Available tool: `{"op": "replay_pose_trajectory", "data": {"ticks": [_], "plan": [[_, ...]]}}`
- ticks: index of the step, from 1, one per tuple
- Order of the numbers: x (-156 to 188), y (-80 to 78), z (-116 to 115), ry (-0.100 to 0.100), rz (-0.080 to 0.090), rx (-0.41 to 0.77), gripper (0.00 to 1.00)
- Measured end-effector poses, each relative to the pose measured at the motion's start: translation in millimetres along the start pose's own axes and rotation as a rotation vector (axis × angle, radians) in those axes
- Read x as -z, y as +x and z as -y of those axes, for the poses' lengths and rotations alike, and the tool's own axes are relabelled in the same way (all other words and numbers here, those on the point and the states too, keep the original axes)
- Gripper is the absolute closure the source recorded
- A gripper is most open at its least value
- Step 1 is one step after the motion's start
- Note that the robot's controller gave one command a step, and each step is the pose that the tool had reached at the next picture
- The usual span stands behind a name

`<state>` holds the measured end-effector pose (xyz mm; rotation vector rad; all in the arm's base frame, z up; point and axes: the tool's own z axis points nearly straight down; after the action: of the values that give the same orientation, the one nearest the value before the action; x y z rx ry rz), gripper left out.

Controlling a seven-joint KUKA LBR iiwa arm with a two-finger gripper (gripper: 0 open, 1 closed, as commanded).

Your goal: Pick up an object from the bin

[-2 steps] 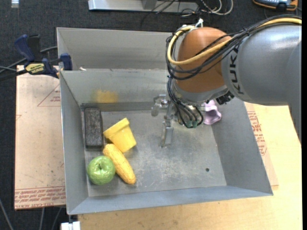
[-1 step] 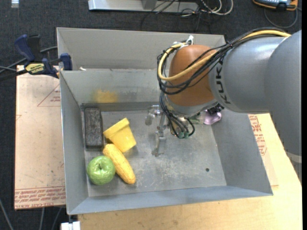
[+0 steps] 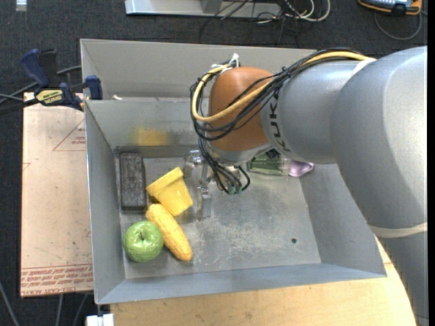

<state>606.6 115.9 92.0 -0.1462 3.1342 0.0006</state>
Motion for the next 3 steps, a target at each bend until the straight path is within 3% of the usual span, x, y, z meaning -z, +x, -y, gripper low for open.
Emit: {"op": "replay_pose_trajectory", "data": {"ticks": [1, 2, 3], "plan": [[-12.9, -3.4, -21.0, -0.005, 0.003, 0.04, 0.0], [-18.6, -6.9, -54.9, 0.017, -0.002, -0.174, 1.0], [-18.6, -6.9, -54.8, 0.016, -0.002, -0.174, 1.0]]}}
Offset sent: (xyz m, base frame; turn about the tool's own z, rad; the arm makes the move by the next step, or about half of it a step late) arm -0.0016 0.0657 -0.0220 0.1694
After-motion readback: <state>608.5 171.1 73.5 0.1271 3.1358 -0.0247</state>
